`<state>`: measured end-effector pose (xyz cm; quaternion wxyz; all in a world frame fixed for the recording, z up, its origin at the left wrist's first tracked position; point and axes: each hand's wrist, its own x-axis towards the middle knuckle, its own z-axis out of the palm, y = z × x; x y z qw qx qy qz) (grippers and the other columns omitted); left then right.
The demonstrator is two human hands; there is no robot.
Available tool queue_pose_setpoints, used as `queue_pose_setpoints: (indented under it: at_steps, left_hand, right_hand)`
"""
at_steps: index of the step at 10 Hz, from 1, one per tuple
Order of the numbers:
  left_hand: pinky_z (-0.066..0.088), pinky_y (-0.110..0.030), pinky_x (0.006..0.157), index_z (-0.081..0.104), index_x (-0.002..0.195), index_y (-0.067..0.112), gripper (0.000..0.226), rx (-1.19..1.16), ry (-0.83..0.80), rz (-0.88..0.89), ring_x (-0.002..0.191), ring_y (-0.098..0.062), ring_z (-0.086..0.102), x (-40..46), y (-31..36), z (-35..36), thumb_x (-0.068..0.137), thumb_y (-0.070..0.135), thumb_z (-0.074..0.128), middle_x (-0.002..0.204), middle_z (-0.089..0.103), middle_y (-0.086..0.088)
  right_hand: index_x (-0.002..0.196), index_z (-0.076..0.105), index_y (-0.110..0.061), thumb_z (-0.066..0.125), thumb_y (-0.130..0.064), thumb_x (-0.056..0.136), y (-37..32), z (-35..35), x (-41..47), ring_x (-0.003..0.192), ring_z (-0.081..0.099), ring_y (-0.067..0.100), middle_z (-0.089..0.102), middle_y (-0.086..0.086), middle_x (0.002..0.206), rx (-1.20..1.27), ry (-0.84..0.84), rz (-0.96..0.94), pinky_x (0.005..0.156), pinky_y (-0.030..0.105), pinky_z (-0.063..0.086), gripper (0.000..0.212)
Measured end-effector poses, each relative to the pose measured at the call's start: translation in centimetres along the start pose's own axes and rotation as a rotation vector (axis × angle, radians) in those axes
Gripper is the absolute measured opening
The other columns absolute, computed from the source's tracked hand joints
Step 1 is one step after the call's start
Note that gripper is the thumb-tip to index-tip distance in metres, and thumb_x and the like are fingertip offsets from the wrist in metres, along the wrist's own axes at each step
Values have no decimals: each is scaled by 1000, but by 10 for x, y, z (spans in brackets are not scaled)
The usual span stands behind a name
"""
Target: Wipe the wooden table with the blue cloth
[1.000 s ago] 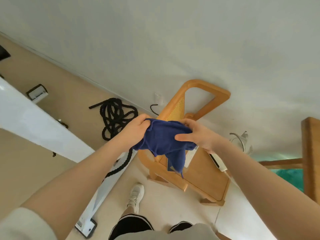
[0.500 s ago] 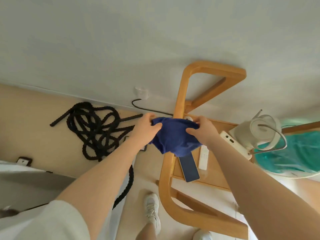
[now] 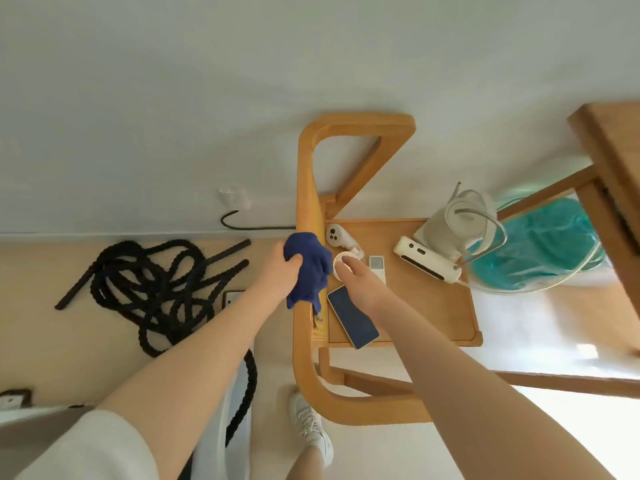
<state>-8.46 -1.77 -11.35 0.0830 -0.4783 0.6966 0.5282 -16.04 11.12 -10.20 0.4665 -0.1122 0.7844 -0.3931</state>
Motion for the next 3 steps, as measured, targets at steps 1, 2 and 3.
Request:
queue_pose_setpoints:
  at_steps: [1,2,3]
  left_hand:
    - [46,-42,93,48,127,6,36,311,89,229,111,-31,54,-28,32,1,92,14,47,125,53,-15]
    - [40,-37,100,46,133,9,40,352,3,393,120,-29,49,-66,73,21,94,16,47,130,51,-12]
    - [33,-36,108,37,139,12,47,301,-40,602,131,-23,38,-121,118,61,95,20,48,144,39,-7]
  right_hand:
    - [135,41,-16,35,-34,98,-7,-56,-45,116,44,22,49,4,130,-120,139,-26,89,27,30,41]
    - [135,42,-14,37,-34,98,-7,-116,-105,121,45,23,48,6,135,-202,324,-102,92,28,32,43]
    - [129,48,-11,40,-30,97,2,-168,-174,114,50,23,55,8,127,-227,583,-184,90,28,35,38]
